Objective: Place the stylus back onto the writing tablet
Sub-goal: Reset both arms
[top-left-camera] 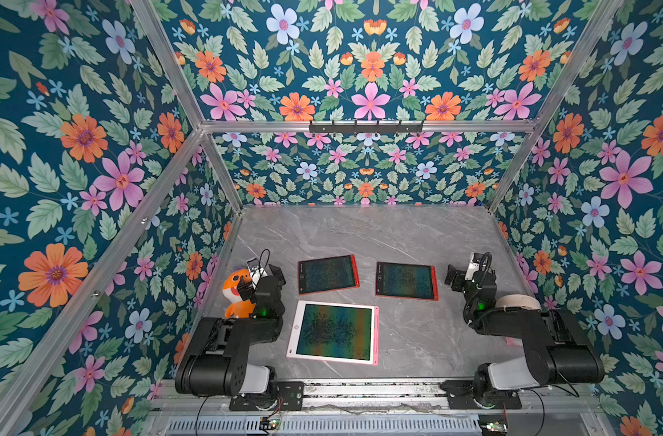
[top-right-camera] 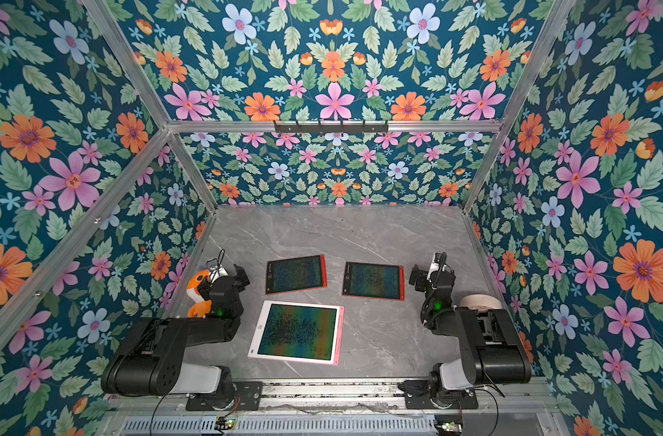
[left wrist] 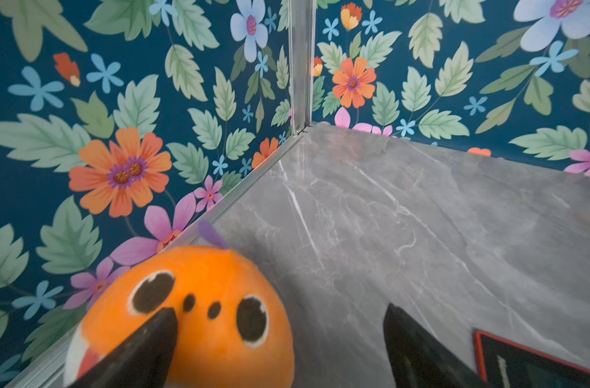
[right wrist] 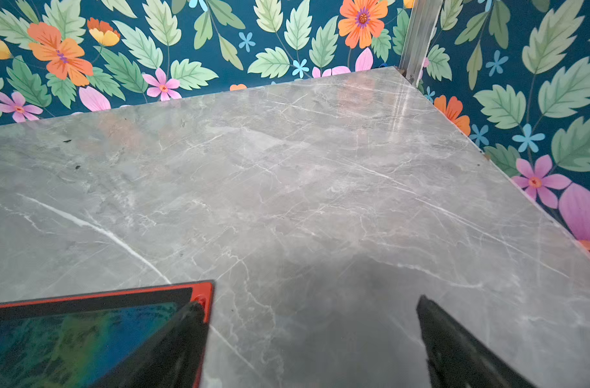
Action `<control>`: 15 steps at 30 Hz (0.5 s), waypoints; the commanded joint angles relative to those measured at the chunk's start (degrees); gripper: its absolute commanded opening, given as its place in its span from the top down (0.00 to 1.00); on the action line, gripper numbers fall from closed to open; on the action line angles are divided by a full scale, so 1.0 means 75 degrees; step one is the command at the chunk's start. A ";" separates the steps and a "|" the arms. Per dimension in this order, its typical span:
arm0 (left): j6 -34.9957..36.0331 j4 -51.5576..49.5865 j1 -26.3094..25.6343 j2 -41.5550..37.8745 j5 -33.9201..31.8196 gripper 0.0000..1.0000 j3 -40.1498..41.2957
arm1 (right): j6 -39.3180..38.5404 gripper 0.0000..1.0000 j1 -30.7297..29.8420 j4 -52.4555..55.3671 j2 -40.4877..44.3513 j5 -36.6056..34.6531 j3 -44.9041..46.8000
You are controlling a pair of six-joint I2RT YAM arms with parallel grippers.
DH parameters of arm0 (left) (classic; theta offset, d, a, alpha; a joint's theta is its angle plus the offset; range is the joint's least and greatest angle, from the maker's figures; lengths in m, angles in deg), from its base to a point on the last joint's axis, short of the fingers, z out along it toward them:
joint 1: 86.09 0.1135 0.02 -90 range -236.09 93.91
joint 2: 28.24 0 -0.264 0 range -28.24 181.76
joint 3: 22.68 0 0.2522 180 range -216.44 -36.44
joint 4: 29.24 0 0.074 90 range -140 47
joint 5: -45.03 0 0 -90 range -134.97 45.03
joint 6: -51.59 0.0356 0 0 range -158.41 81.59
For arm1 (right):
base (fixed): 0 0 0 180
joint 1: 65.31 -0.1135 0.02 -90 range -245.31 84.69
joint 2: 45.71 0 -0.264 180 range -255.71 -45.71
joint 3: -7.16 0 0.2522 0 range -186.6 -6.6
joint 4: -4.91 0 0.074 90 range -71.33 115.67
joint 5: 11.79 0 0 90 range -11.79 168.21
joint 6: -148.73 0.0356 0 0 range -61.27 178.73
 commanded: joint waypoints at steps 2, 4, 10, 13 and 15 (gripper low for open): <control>0.0648 0.0490 0.0011 0.0589 0.0958 0.07 -0.0378 | -0.0118 0.01 -0.0013 -0.0217 -0.0003 -0.0118 -0.0028; 0.0737 0.1095 0.0231 0.0939 0.1586 0.00 -0.0378 | -0.0113 0.01 -0.0019 -0.0269 -0.0018 -0.0107 -0.0032; 0.0661 0.2126 0.0509 0.1246 0.2142 0.00 0.0065 | -0.0139 0.01 -0.0019 -0.0385 -0.0051 -0.0104 -0.0006; 0.0570 0.1586 0.0501 0.1097 0.2129 0.00 -0.0030 | -0.0135 0.01 -0.0019 -0.0371 -0.0051 -0.0109 -0.0013; 0.0591 0.1697 0.0500 0.1158 0.2111 0.00 -0.0050 | -0.0137 0.01 -0.0019 -0.0352 -0.0051 -0.0106 -0.0013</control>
